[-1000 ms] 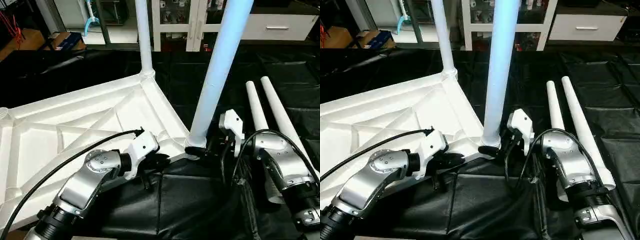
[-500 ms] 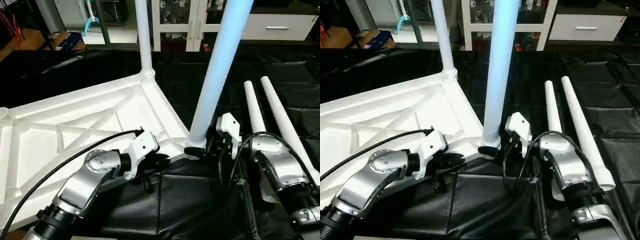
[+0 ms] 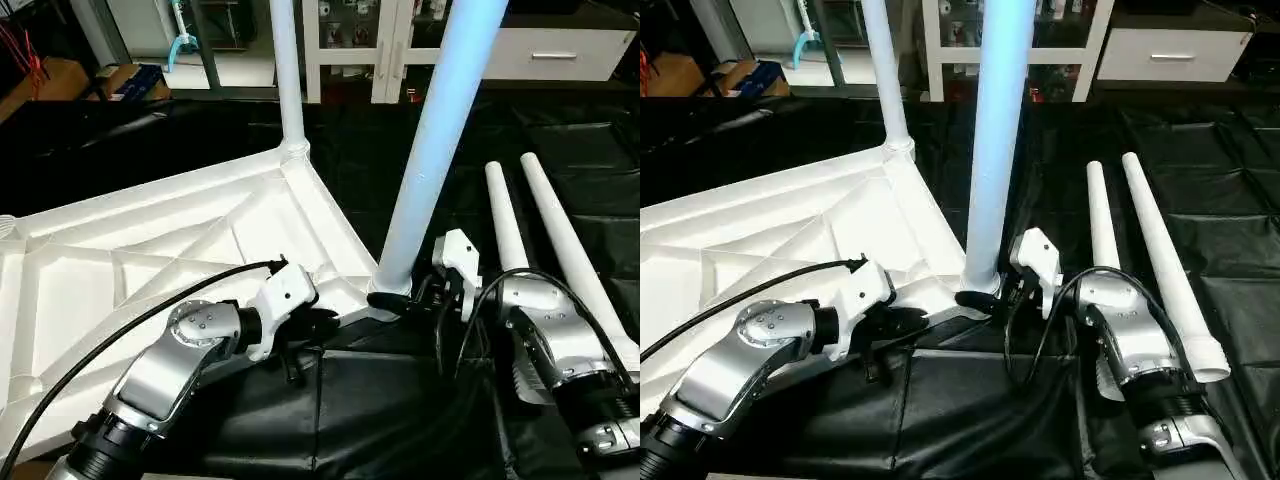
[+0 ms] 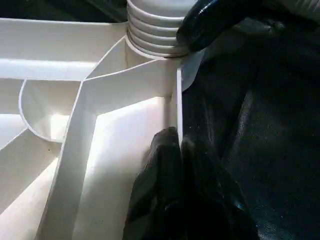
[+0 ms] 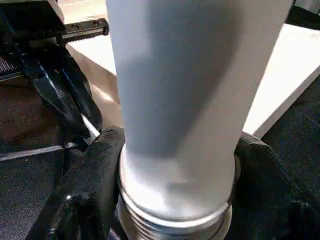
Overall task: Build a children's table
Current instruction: Rotate leg to tighten
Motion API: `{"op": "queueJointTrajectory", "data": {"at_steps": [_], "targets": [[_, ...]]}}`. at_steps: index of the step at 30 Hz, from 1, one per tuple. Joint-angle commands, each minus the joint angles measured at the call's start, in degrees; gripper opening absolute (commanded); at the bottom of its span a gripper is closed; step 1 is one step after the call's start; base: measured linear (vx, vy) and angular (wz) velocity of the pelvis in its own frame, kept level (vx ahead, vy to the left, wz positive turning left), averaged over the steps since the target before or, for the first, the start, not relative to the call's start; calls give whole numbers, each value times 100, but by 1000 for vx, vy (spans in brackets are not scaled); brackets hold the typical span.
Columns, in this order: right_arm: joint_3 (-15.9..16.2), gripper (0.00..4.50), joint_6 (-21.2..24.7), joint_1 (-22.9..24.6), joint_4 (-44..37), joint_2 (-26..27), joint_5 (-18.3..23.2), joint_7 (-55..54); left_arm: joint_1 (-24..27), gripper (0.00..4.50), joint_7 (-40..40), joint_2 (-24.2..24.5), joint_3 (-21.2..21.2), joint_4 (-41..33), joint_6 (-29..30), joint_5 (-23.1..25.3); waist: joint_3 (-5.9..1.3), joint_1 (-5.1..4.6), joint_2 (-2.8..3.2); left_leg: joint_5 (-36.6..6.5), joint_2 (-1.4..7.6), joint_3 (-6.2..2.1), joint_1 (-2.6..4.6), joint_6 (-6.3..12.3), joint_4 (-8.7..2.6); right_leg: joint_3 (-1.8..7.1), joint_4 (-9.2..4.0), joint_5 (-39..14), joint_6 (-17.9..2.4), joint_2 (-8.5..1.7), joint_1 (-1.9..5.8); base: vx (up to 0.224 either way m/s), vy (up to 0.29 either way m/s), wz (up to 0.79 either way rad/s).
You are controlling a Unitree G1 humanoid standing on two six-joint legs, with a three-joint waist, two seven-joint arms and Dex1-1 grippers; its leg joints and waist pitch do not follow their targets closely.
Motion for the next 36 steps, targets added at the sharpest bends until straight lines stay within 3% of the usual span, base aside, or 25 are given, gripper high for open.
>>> {"op": "queueJointTrajectory", "data": {"at_steps": [1, 9, 11, 15, 16, 17, 18, 24, 26, 27, 36], "targets": [[-6, 274, -22, 117, -29, 38, -40, -68, 201, 0, -150, 65, -347, 164, 222, 62, -283, -32, -87, -307, 521, -243, 124, 855, -468, 218, -357, -319, -1738, -481, 258, 0, 0, 0], [-165, 273, -101, 261, 190, 235, -75, -525, 212, 0, -73, 19, -307, 152, 258, 54, -240, -59, -75, -751, 526, -249, 139, 616, -532, 233, -420, -782, -1655, -480, 240, 0, 0, 0], [-186, 273, -150, 285, 253, 306, -154, -749, 196, 0, 23, -34, -263, 173, 269, 66, -217, -67, -68, -958, 534, -250, 148, 476, -562, 245, -447, -990, -1604, -486, 227, 0, 0, 0], [-224, 273, -207, 308, 358, 435, -297, -1163, 145, 0, 185, -137, -196, 213, 299, 87, -137, -120, -78, -1655, 533, -278, 177, 146, -636, 263, -534, -1918, -1402, -491, 198, 0, 0, 0], [-265, 273, -220, 295, 497, 649, -489, -1811, 0, 0, 515, -343, -82, 316, 412, 146, -131, -167, -75, -1898, 535, -300, 199, -28, -661, 271, -560, -2246, -1279, -498, 174, 0, 0, 0], [-265, 273, -220, 295, 498, 649, -489, -1812, -1, 0, 515, -343, -82, 316, 412, 146, -125, -185, -66, -1972, 530, -294, 215, -86, -671, 269, -573, -2304, -1245, -485, 148, 0, 0, 0], [-280, 273, -218, 272, 599, 798, -650, -2263, -110, 0, 772, -492, -13, 409, 477, 216, -139, -221, -85, -1992, 517, -304, 210, -148, -683, 261, -588, -2304, -1191, -484, 171, 0, 0, 0], [-315, 273, -65, 189, 958, 1368, -963, -3575, -492, 0, 1790, -1205, 344, 831, 703, 318, -138, -268, -101, -1932, 501, -306, 188, -141, -730, 259, -646, -2090, -1113, -491, 173, 0, 0, 0], [-328, 273, -76, 84, 1260, 1723, -1077, -4305, -728, 0, 2431, -1617, 546, 1205, 552, 394, -146, -284, -92, -1987, 490, -297, 211, -148, -724, 266, -660, -2146, -1115, -482, 136, 0, 0, 0], [-329, 273, -100, 42, 1371, 1845, -1100, -4534, -808, 0, 2597, -1738, 587, 1322, 510, 427, -154, -290, -111, -1943, 482, -302, 199, -135, -719, 268, -656, -2110, -1118, -494, 155, 0, 0, 0], [-410, 273, -405, -203, 1645, 2183, -1162, -4916, -879, 0, 2670, -1914, 533, 1381, 498, 502, -174, -282, -99, -1618, 497, -276, 151, 116, -717, 269, -638, -1721, -1174, -514, 186, 0, 0, 0]]}}
